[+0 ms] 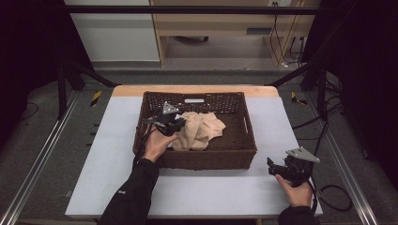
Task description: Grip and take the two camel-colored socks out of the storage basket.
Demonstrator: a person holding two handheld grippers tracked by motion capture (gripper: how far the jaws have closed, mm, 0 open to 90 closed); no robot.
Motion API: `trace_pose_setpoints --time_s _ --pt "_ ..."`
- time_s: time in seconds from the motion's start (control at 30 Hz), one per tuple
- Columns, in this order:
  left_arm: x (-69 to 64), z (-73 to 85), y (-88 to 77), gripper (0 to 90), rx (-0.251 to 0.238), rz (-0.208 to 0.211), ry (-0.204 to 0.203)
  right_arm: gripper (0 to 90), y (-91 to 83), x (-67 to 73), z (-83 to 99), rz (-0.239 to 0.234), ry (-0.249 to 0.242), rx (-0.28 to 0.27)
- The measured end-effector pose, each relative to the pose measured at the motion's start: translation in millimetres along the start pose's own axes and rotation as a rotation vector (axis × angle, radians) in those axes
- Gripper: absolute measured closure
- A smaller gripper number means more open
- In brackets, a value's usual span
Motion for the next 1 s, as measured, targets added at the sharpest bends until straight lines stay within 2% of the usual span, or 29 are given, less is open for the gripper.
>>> trace_pose_setpoints --time_s 0.07,0.1,0.3,0.37,0.53,0.57,0.63,0.67,0.8,0.87,1.0 --pt "-1.1 -3.9 -3.9 84.4 -0.054 0.011 -0.005 6.6 -0.2 -0.7 -0.3 0.001 0.003 -0.003" --pt "-1.1 -3.9 -3.9 84.5 -0.054 0.011 -0.005 6.6 -0.2 -0.7 -0.3 0.001 0.003 -0.003" --pt "-1.5 -16.0 -17.3 84.7 -0.183 0.040 -0.043 6.6 0.3 -0.5 -0.3 0.001 0.005 -0.002" --pt "-3.3 -19.5 -21.6 84.7 -0.207 0.048 -0.044 6.6 0.6 -0.6 -0.3 0.001 0.005 -0.002" --pt "-10.8 -36.1 -43.0 84.7 -0.304 0.060 -0.040 6.5 0.3 -1.1 -0.3 0.004 0.006 -0.002" --pt "-10.8 -36.1 -43.0 84.7 -0.304 0.060 -0.040 6.5 0.3 -1.1 -0.3 0.004 0.006 -0.002" --pt "-15.7 -45.5 -56.1 84.7 -0.350 0.061 -0.035 6.5 0.3 -1.9 -0.3 0.007 0.009 -0.001" --pt "-15.7 -45.5 -56.1 84.7 -0.350 0.061 -0.035 6.5 0.3 -1.9 -0.3 0.007 0.009 -0.001" --pt "-23.3 -56.5 -76.2 84.7 -0.403 0.043 -0.006 6.5 0.1 -2.1 -0.5 0.008 0.010 -0.003" --pt "-24.3 -57.2 -79.3 84.7 -0.407 0.039 -0.005 6.5 -0.1 -2.1 -0.4 0.008 0.012 -0.002" --pt "-29.7 -59.7 -92.0 84.7 -0.431 0.055 -0.006 6.5 -1.1 -2.9 -0.8 0.011 0.013 -0.009"
Point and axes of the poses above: each handheld gripper's, and its own axes: y roughly forward along the jaws, z roughly out of its underside, x roughly to its left, the point moved 4 cm from there along y, roughly forward along the jaws, and after that the axes turned 5 degrees about z, right-handed, at the moved point
